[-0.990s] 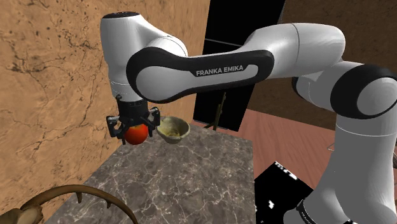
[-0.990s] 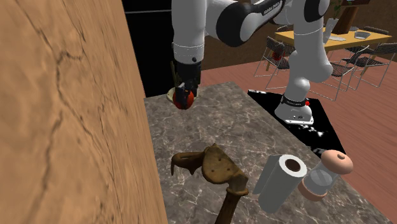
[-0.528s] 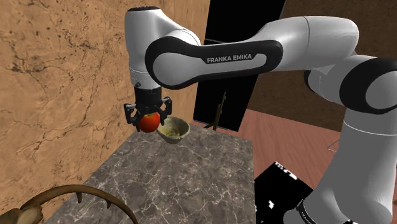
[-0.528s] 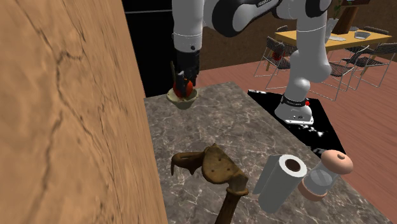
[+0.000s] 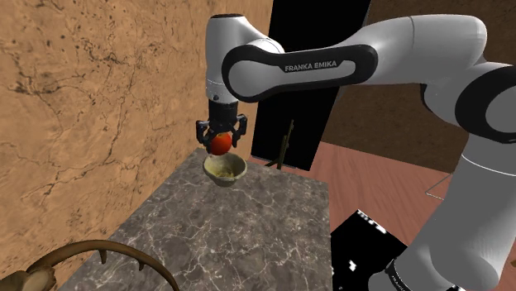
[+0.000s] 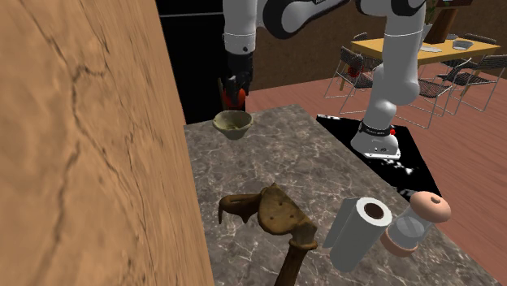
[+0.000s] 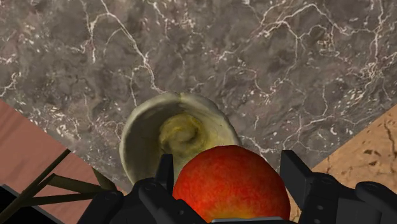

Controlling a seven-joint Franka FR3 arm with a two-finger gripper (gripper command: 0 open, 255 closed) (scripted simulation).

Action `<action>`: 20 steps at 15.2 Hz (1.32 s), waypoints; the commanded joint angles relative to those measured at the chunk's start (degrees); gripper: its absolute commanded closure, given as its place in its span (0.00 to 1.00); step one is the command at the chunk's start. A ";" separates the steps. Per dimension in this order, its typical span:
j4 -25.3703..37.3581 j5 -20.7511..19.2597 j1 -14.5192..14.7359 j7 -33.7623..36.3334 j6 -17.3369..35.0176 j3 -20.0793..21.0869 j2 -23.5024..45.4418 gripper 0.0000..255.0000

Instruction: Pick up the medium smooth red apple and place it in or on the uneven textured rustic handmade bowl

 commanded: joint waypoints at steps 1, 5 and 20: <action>-1.01 0.56 -1.69 -2.56 0.53 -0.79 -0.81 1.00; -3.08 1.36 -4.51 -6.81 1.98 -2.28 -1.91 1.00; -10.09 0.03 -4.47 -5.54 10.80 -2.67 0.12 1.00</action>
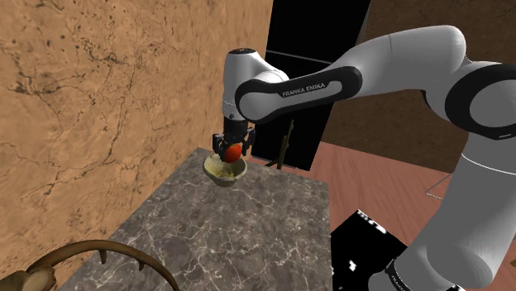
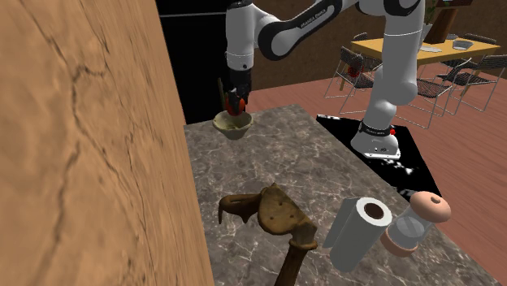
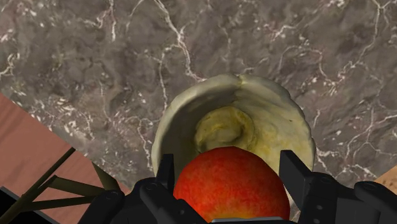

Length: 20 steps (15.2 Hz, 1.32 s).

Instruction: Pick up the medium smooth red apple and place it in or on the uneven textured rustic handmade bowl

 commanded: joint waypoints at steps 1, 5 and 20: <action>-0.11 -0.03 0.00 0.02 0.16 -0.01 0.03 1.00; -0.11 -0.03 0.00 0.02 0.16 -0.01 0.03 1.00; 4.70 1.15 0.05 -0.77 -6.43 0.42 -1.96 0.00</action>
